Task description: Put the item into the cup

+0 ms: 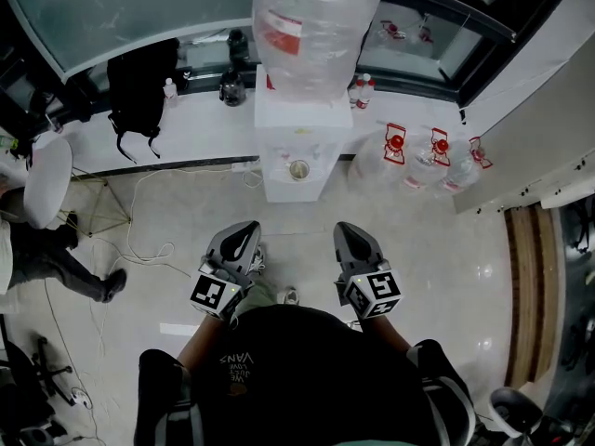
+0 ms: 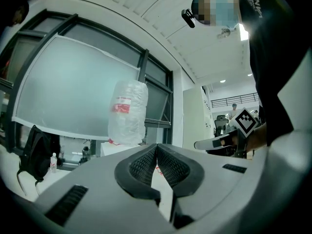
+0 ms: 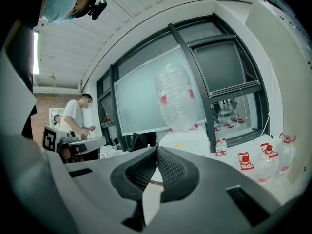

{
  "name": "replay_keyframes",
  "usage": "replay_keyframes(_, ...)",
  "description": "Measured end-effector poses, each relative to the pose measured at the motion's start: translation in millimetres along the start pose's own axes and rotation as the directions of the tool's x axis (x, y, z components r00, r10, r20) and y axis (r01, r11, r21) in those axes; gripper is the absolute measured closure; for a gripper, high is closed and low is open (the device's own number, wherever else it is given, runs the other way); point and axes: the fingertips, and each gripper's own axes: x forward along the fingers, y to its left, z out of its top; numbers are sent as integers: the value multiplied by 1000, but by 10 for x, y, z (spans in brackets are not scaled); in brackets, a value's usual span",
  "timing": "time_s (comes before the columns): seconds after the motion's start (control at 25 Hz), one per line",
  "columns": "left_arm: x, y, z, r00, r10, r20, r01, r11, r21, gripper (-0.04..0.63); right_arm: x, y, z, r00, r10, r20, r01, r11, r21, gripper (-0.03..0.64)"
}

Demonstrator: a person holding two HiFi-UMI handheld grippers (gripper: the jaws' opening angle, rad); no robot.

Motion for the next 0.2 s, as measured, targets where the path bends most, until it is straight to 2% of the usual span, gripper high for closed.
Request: replay_keyframes(0.2,13,62,-20,1000,8,-1,-8,1000,-5,575,65,-7,-13,1000,-1,-2,1,1000,6,572)
